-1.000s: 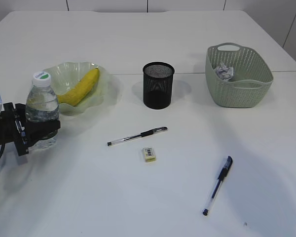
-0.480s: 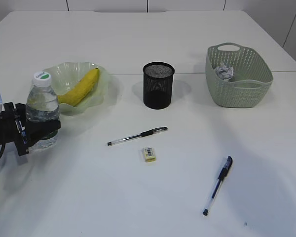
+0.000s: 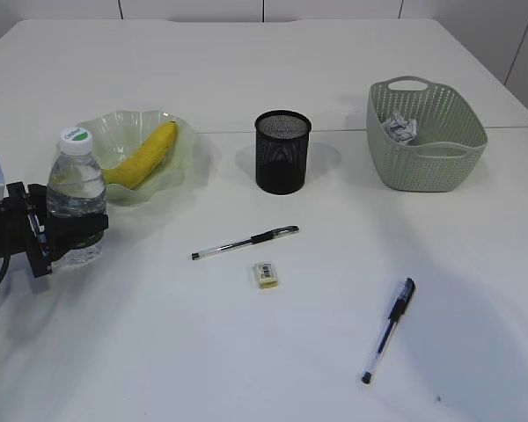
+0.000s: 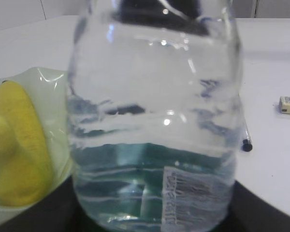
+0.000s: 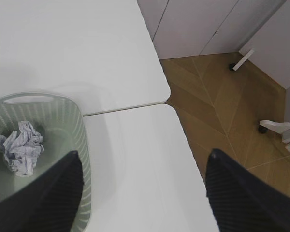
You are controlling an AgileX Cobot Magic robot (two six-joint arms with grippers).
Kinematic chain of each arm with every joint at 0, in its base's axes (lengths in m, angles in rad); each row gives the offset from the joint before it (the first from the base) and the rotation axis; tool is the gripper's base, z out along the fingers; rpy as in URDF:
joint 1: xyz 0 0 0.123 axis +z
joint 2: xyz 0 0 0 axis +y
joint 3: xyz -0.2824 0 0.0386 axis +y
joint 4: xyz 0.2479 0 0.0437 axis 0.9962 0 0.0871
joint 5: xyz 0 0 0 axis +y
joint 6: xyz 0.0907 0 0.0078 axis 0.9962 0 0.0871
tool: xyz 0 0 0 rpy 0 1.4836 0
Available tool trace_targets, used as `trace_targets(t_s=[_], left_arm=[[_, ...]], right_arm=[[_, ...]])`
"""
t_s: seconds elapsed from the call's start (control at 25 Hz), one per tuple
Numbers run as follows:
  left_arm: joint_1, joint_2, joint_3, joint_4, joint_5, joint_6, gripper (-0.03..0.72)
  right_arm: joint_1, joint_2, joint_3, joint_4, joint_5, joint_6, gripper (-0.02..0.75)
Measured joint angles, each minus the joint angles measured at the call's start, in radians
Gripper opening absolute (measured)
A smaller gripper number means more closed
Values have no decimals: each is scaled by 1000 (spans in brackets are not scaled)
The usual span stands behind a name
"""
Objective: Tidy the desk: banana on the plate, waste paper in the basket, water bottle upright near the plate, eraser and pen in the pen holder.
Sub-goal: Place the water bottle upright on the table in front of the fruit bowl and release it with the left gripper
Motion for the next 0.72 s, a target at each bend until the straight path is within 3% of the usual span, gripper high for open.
trace_targets(t_s=[0.72], left_arm=[[-1,0,-5,1,0,1,387]], right_arm=[[0,0,0,-29,0,1,586]])
